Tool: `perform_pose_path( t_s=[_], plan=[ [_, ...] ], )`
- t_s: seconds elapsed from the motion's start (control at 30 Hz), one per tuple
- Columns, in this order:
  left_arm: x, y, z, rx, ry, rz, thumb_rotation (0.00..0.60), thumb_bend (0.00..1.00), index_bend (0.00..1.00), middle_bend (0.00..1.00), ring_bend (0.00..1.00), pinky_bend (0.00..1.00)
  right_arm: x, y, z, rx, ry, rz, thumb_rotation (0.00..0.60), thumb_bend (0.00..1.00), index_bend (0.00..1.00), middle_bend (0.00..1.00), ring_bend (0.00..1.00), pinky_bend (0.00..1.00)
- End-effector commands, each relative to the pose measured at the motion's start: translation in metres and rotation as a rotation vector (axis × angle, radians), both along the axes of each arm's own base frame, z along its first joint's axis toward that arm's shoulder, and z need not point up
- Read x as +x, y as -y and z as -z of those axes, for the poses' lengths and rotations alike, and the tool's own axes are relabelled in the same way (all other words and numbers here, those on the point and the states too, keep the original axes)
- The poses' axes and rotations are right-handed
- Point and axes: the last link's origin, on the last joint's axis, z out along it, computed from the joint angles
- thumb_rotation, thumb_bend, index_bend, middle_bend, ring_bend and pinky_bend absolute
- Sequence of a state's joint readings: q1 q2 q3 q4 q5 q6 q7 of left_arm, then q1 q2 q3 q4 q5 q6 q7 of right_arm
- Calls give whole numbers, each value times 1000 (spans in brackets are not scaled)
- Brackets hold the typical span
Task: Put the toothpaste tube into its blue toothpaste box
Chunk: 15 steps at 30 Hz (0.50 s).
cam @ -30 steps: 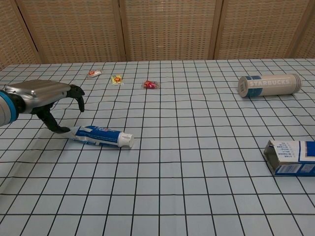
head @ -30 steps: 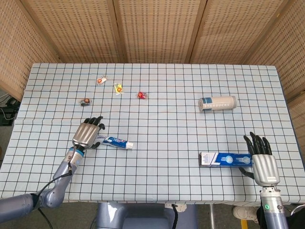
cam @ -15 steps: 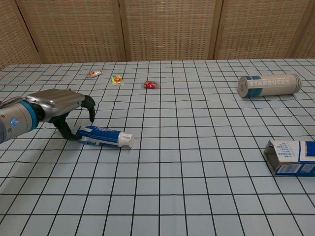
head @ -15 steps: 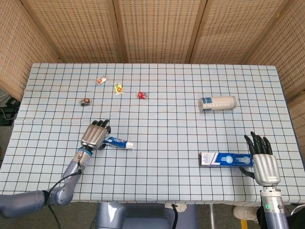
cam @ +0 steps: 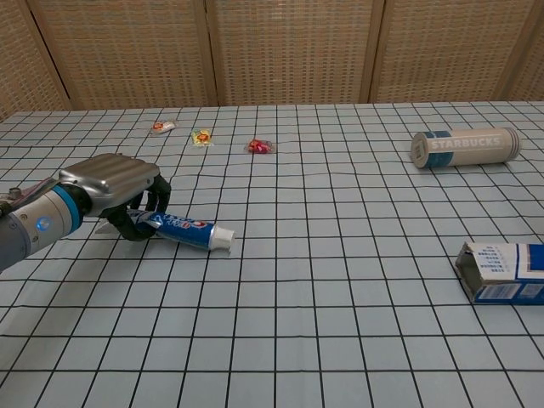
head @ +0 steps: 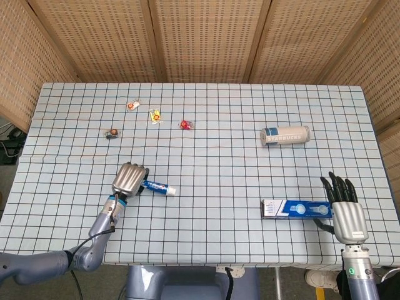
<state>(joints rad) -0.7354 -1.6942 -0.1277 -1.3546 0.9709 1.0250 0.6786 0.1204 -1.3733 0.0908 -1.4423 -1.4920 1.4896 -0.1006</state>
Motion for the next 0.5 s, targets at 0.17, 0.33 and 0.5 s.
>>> perform_pose_path(
  t_s=[0.17, 0.33, 0.5],
  plan=[
    [1, 1, -17, 47, 74, 65, 600, 639, 875, 587, 562, 521, 3, 0, 1, 8, 13, -7, 600, 156, 108, 0, 0, 22],
    [5, 1, -48, 89, 117, 126, 600, 639, 877, 587, 562, 521, 12, 10, 5, 37, 24, -29, 600, 156, 126, 0, 0, 25],
    [6, -2, -75, 124, 123, 162, 600, 638, 878, 587, 562, 521, 24, 22, 8, 71, 15, -44, 600, 158, 219, 12, 0, 56]
  ],
)
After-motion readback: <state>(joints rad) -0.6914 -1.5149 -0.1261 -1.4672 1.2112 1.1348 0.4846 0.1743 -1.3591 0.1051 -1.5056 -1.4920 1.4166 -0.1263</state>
